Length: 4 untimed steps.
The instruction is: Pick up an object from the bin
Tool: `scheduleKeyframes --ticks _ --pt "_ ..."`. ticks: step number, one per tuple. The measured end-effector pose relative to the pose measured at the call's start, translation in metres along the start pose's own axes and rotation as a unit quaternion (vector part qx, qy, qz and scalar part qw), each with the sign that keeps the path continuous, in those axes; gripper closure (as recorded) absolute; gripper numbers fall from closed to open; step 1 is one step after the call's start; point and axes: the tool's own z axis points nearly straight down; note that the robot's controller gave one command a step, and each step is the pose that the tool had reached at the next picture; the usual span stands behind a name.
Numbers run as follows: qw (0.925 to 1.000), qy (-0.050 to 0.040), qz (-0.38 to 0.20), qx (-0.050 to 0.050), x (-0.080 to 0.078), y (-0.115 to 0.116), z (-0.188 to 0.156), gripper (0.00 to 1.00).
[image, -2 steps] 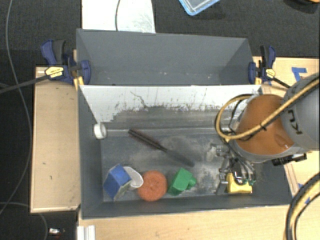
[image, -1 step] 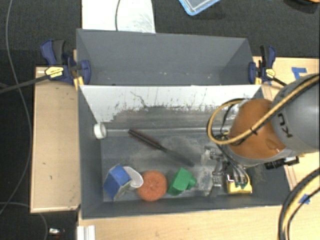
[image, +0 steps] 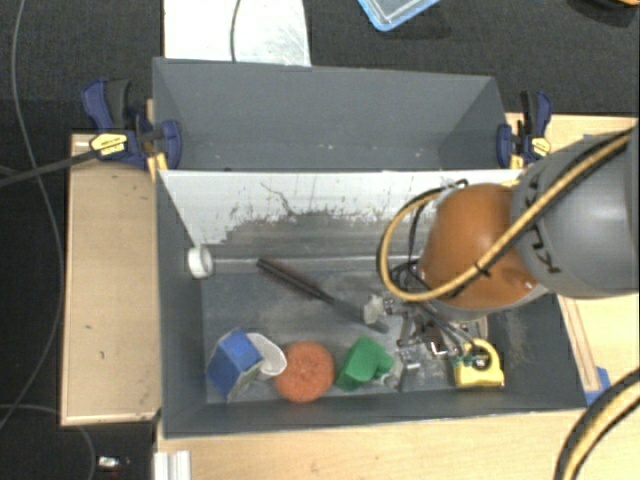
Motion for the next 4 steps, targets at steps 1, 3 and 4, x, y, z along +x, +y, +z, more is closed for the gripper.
scheduleKeyframes --ticks 1,3,4 --pt "0.9998 -0.0025 0.021 0.002 -0.006 0.032 -0.007 0.0" --pt "0.9962 -0.0046 0.087 0.0 -0.002 0.043 0.037 1.0" --pt "0.9963 -0.0046 0.086 0.0 -0.003 0.043 0.037 1.0"
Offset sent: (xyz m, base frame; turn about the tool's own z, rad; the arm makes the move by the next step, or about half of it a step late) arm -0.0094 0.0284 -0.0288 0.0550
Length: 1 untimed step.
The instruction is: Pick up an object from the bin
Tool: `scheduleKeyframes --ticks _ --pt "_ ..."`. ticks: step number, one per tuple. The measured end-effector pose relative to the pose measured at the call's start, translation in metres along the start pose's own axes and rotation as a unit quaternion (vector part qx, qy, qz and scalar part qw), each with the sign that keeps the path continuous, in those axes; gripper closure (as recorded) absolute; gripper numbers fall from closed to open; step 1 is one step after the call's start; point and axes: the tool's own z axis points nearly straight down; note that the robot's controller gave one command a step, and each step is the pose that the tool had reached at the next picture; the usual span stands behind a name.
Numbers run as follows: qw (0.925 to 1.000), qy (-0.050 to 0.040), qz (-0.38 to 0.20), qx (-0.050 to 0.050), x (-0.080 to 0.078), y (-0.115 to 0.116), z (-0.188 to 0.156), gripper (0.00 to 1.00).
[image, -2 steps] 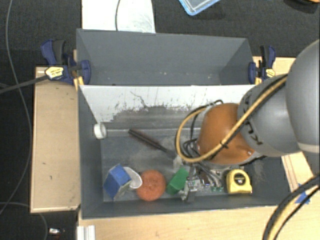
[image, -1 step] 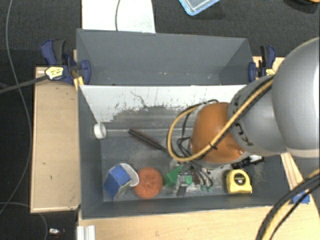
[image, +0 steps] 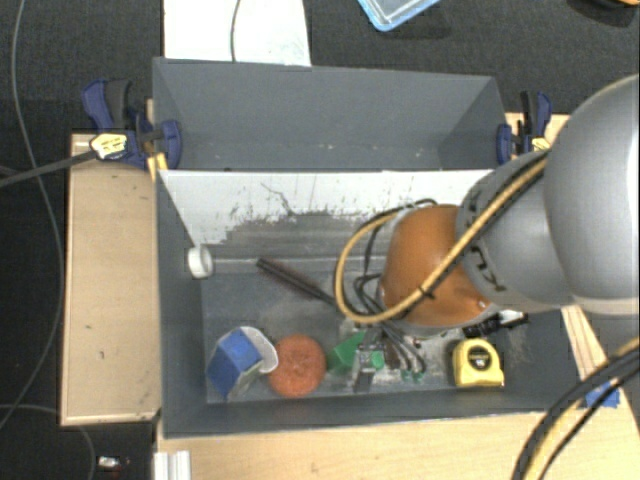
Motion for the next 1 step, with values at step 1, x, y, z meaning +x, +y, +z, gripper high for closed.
scheduleKeyframes --ticks 1 --pt "0.9999 0.0011 0.012 0.0 -0.0039 -0.0015 -0.0715 1.0"
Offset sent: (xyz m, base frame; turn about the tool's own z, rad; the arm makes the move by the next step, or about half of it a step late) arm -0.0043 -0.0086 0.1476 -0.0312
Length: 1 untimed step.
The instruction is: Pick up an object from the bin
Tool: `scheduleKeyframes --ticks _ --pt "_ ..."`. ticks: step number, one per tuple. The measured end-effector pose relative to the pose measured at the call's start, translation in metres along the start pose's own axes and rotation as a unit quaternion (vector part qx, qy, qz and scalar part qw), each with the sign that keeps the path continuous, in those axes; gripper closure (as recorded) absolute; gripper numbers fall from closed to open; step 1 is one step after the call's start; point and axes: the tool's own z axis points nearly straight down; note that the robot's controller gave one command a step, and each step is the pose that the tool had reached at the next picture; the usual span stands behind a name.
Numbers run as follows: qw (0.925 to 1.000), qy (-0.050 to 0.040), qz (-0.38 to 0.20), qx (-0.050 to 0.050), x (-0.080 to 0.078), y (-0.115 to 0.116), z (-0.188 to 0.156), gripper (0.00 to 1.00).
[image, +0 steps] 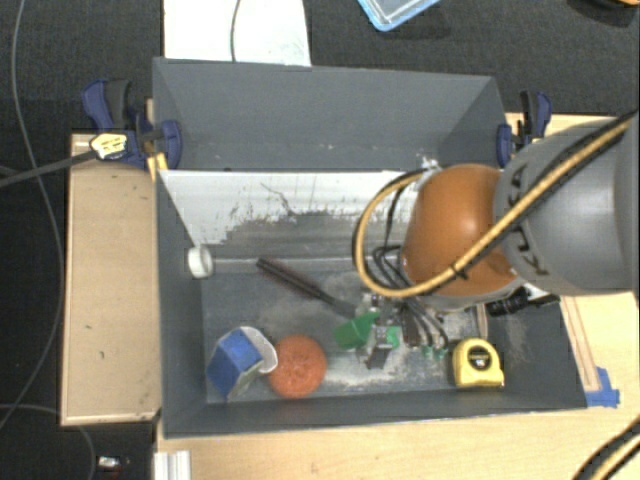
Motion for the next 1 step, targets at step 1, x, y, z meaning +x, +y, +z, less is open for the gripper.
scheduleKeyframes --ticks 1 --pt "0.9996 0.0029 -0.026 0.001 0.0049 -0.0063 -0.0741 1.0"
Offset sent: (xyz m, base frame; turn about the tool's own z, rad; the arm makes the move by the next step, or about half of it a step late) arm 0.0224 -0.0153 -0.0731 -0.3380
